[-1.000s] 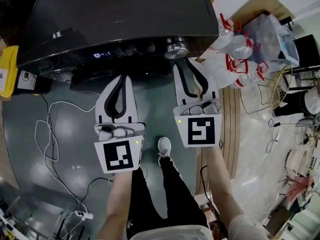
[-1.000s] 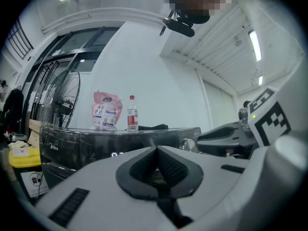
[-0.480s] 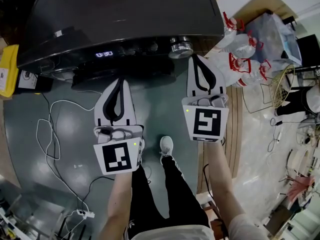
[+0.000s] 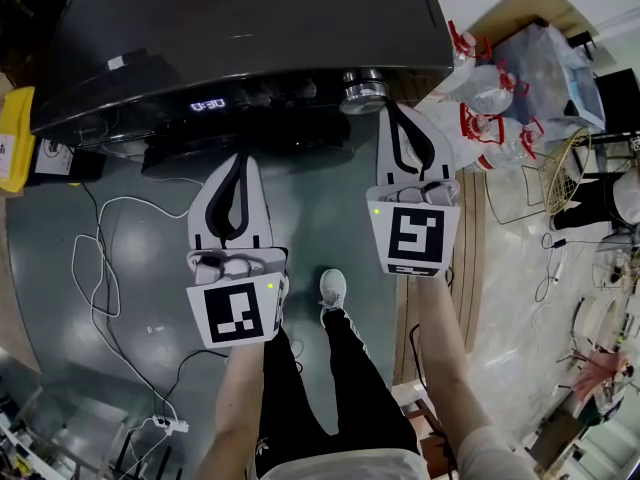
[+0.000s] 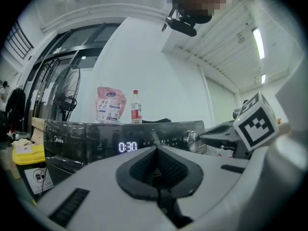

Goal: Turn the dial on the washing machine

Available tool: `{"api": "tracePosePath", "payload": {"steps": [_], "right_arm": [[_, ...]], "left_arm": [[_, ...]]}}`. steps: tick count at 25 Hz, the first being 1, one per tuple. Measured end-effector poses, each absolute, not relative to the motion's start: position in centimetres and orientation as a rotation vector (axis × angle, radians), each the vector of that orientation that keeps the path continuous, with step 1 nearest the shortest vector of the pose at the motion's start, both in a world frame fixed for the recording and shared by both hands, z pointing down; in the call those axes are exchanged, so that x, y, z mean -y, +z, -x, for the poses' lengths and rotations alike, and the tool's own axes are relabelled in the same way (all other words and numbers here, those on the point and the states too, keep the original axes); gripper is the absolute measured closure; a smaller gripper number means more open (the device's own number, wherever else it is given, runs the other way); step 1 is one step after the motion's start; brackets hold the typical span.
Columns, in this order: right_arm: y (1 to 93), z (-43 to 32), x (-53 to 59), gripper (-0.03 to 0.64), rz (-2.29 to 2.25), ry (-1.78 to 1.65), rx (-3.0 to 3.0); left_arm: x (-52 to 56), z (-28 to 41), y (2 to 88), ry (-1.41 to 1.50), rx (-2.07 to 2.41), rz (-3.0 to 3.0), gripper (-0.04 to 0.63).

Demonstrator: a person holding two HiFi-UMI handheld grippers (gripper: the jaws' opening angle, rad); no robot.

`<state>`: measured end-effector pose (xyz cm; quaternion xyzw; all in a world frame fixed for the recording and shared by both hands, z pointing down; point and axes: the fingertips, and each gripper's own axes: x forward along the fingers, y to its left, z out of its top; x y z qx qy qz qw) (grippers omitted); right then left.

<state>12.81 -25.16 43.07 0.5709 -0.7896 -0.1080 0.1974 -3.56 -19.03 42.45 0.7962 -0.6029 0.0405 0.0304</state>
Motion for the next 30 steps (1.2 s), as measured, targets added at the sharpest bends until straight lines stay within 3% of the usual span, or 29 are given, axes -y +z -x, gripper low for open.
{"api": "tracePosePath", "payload": {"steps": [30], "right_arm": [[45.1,-12.7,25.2,0.615,-1.595,-0.242,2.183]], "left_arm": [[18.8,4.4,42.6,0.112,1.895,-2.468,0.597]]}}
